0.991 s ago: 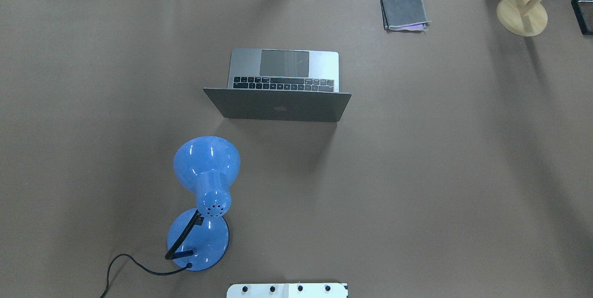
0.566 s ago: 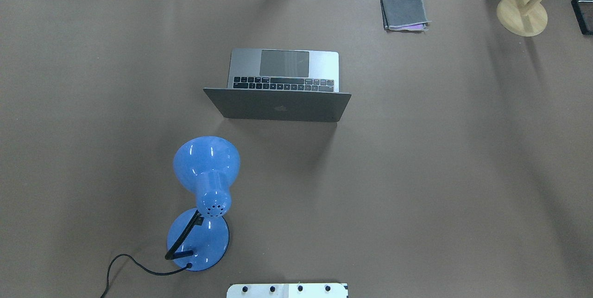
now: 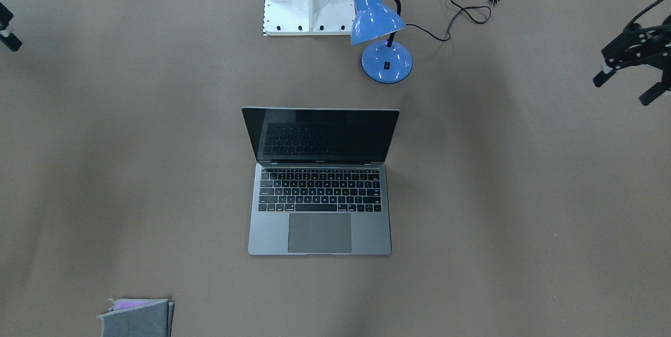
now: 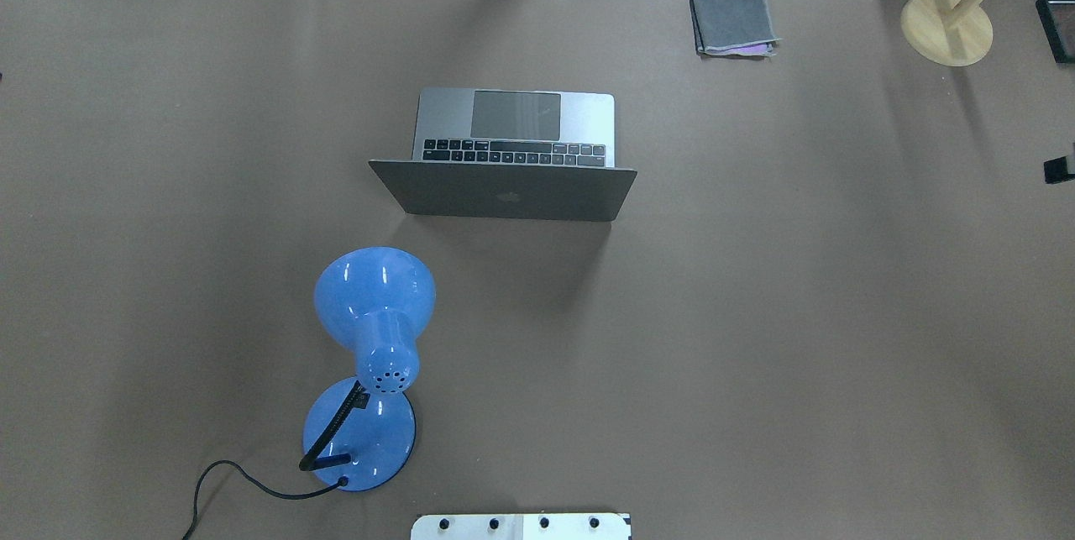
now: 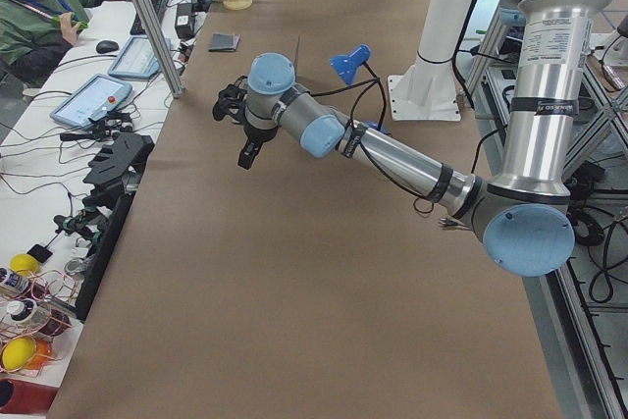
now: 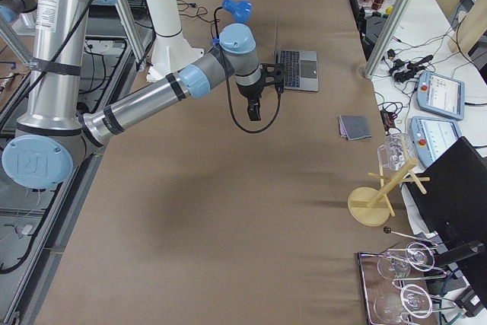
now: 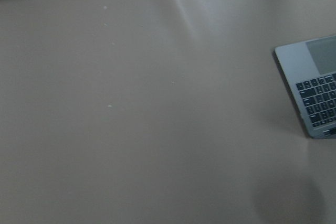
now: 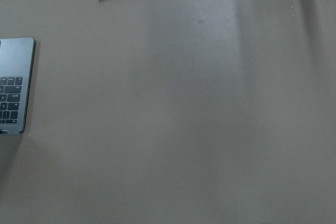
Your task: Close laptop
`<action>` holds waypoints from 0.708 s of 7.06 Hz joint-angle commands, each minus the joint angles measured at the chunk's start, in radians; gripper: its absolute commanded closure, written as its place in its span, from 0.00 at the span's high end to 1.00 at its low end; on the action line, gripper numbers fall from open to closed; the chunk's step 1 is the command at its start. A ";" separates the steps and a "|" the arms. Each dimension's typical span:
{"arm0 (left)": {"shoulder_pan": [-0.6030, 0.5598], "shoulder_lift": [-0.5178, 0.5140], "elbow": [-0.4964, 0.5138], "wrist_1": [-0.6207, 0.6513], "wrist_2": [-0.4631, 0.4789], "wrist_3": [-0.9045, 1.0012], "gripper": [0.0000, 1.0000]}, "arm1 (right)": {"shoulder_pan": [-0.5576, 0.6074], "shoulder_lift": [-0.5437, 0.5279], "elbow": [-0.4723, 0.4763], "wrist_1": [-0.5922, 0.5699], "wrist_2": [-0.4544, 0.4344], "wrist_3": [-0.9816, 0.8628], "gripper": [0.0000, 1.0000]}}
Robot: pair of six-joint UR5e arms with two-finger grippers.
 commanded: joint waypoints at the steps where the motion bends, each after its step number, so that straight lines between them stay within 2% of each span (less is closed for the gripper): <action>1: 0.149 -0.041 -0.056 0.000 0.087 -0.204 0.98 | -0.192 0.007 0.056 0.000 -0.166 0.176 0.89; 3: 0.232 -0.084 -0.062 0.002 0.122 -0.298 0.94 | -0.309 0.008 0.102 -0.009 -0.237 0.282 0.70; 4: 0.257 -0.106 -0.061 0.006 0.152 -0.339 0.55 | -0.357 0.052 0.125 -0.076 -0.264 0.326 0.44; 5: 0.284 -0.123 -0.059 0.008 0.155 -0.364 0.01 | -0.408 0.154 0.144 -0.212 -0.301 0.356 0.08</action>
